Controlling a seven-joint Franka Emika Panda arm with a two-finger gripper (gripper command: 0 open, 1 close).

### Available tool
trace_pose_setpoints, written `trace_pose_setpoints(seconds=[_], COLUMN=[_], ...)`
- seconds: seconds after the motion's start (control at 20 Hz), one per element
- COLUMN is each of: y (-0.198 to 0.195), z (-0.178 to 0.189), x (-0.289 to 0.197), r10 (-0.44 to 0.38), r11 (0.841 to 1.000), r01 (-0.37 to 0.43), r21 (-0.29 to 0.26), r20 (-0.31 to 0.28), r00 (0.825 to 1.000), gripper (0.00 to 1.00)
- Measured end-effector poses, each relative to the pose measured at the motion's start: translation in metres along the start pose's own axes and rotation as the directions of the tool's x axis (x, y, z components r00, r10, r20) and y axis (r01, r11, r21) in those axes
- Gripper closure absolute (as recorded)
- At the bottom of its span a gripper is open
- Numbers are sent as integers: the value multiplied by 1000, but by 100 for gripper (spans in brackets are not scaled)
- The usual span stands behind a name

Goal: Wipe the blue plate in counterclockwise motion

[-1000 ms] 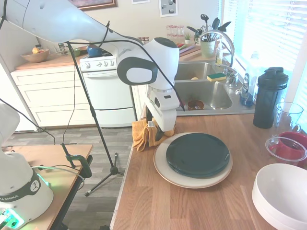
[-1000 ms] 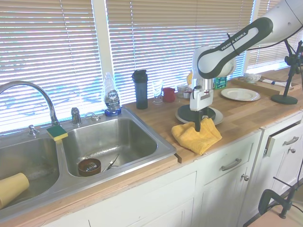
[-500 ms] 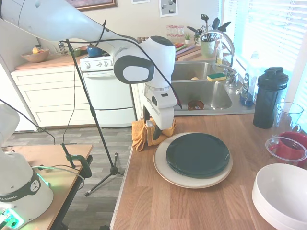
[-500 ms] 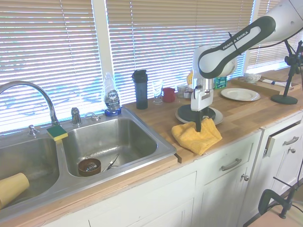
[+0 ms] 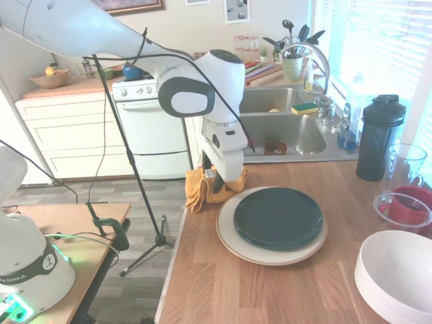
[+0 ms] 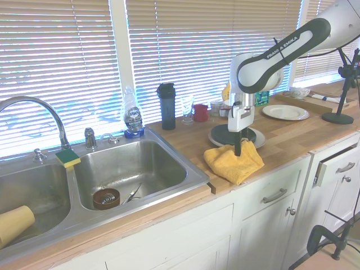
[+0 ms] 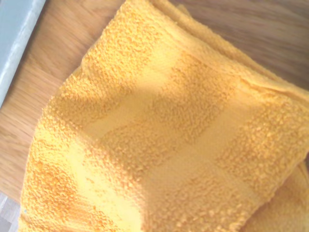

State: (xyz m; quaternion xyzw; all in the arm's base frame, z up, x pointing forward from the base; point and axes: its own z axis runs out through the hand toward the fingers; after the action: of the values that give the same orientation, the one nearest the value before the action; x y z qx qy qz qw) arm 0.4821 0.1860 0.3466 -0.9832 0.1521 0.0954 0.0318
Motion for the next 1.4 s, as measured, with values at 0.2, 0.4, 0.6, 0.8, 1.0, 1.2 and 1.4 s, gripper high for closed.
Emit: trace_pose_setpoints(seconds=[0.2, 0.4, 0.6, 0.8, 1.0, 1.2, 1.4], y=[0, -1, 0, 2, 14, 34, 51], z=[0, 1, 3, 4, 2, -4, -14], x=[0, -1, -3, -6, -17, -35, -51], r10=[-1, -3, -4, -6, -1, 35, 64], r11=[1000, 1000, 1000, 1000, 1000, 999, 998], r01=[1, 3, 4, 6, 2, -34, -63], r21=[0, -1, -3, -1, 8, 7, 10], r20=[0, 1, 2, -11, -72, -151, -211], r00=[1000, 1000, 1000, 1000, 997, 988, 975], gripper=[100, 100, 100, 100, 100, 100, 100])
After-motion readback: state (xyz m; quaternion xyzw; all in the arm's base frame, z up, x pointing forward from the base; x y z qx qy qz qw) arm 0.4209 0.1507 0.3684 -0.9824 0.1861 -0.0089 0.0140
